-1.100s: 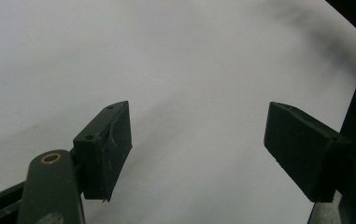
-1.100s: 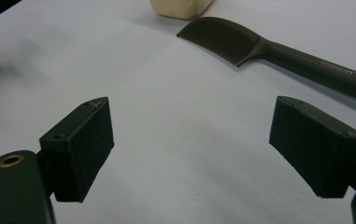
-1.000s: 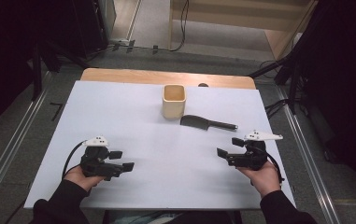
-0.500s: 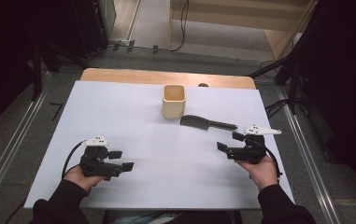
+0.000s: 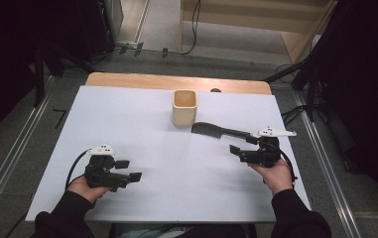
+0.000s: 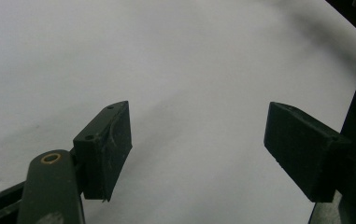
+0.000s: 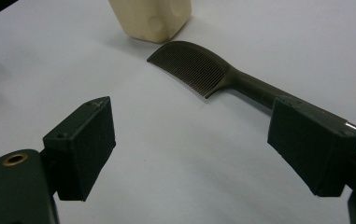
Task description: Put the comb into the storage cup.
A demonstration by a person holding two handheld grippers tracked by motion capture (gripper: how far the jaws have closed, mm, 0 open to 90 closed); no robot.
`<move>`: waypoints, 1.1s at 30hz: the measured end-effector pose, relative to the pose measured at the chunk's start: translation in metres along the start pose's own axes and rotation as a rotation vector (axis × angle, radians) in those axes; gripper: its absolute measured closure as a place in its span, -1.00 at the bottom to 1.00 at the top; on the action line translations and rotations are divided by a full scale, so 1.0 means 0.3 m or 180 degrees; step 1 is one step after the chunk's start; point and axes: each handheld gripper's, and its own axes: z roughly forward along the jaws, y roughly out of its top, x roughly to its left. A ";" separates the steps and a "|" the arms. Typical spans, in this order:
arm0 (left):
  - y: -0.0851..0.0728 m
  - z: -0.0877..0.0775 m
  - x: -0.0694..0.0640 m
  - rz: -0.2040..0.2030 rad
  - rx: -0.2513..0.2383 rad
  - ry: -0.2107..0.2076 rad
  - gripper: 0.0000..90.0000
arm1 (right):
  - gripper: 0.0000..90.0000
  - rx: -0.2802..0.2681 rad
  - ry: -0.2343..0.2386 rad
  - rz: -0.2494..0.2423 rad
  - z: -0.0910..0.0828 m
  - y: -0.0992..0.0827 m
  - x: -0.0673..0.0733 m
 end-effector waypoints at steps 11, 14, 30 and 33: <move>0.000 0.002 -0.001 0.0004 0.0005 0.0011 -0.47 | -0.70 -0.0049 -0.0061 0.0027 0.021 0.032 -0.030; 0.000 0.001 0.000 0.0003 0.0004 0.0007 -0.47 | -0.70 -0.0058 -0.0078 0.0046 0.031 0.043 -0.039; 0.000 0.001 0.004 -0.0004 0.0011 0.0013 -0.47 | -0.69 -0.0055 -0.0150 0.0072 0.076 0.086 -0.075; 0.000 0.001 0.004 -0.0003 0.0014 0.0010 -0.47 | -0.69 -0.0049 -0.0170 0.0078 0.087 0.098 -0.085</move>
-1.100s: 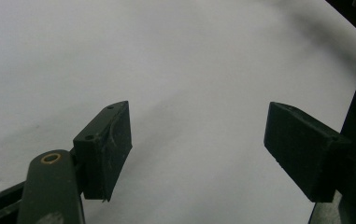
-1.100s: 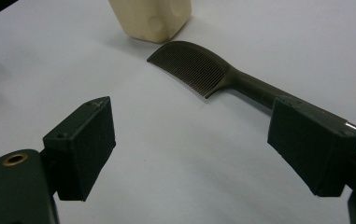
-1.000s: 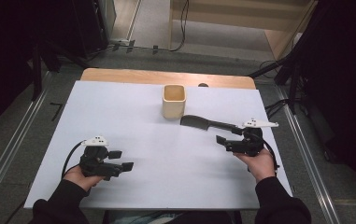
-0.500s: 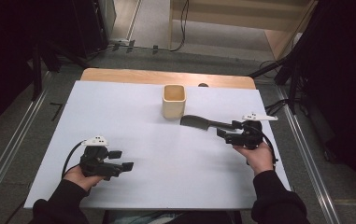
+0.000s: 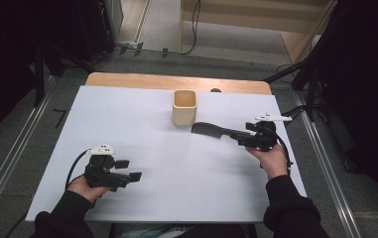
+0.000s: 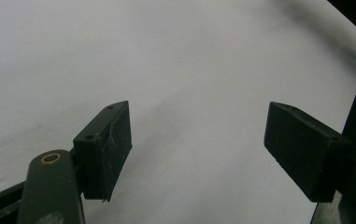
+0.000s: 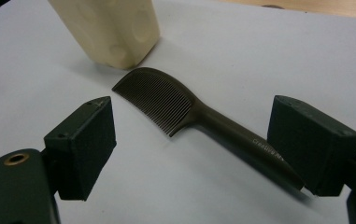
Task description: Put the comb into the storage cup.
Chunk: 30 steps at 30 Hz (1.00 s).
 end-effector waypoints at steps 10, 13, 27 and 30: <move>0.000 0.001 0.000 0.0006 0.0014 0.0007 -0.47 | -0.59 0.0020 -0.0112 0.0073 0.041 0.041 -0.046; 0.000 0.002 0.001 0.0006 0.0012 0.0007 -0.47 | -0.59 0.0076 -0.0165 0.0090 0.055 0.051 -0.056; -0.001 0.004 0.004 0.0001 0.0025 0.0023 -0.47 | -0.56 -0.0030 -0.0214 0.0141 0.109 0.089 -0.104; -0.001 0.003 0.005 -0.0012 0.0015 0.0023 -0.47 | -0.55 0.0016 -0.0257 0.0158 0.116 0.082 -0.112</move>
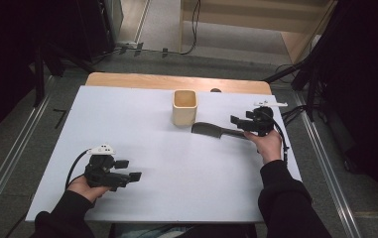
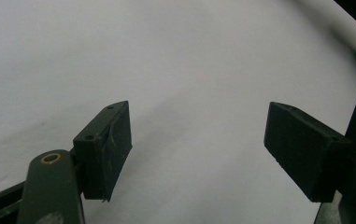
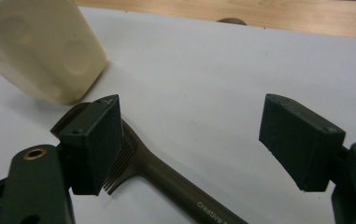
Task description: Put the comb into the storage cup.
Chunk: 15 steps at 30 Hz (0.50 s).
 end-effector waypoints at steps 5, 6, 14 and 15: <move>0.000 0.000 -0.001 0.0016 0.0009 0.0001 -0.47 | -0.54 0.0068 -0.0020 0.0006 0.005 -0.008 -0.008; 0.000 0.000 -0.001 0.0016 0.0008 0.0001 -0.47 | -0.50 0.0071 -0.0054 0.0013 0.005 -0.010 -0.010; 0.000 0.000 -0.001 0.0012 0.0003 0.0003 -0.47 | -0.17 0.0052 -0.0056 0.0011 0.005 -0.022 -0.027; 0.000 -0.001 -0.001 0.0001 -0.0007 0.0004 -0.47 | -0.05 0.0013 -0.0063 0.0011 0.004 -0.028 -0.029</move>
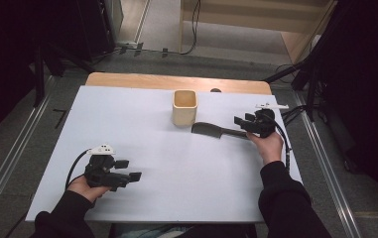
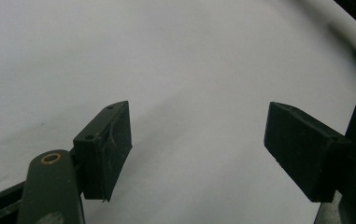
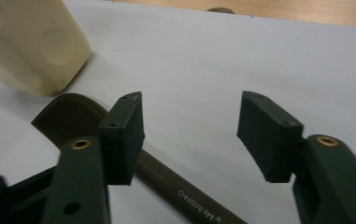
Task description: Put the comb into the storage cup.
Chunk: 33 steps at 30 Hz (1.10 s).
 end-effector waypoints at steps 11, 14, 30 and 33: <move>0.001 0.000 0.000 0.0007 0.0003 0.0007 -0.47 | 0.73 0.0118 -0.0037 0.0096 0.012 -0.020 -0.007; 0.001 -0.001 0.000 0.0006 -0.0002 0.0006 -0.47 | 0.95 0.0137 -0.0078 0.0055 0.024 -0.030 -0.010; 0.000 -0.004 0.001 0.0013 -0.0009 0.0004 -0.47 | 0.95 0.0512 -0.0117 -0.0057 0.080 -0.067 -0.005; 0.000 -0.004 0.001 0.0017 -0.0002 0.0013 -0.47 | 0.95 0.0539 -0.0104 -0.0073 0.076 -0.068 -0.005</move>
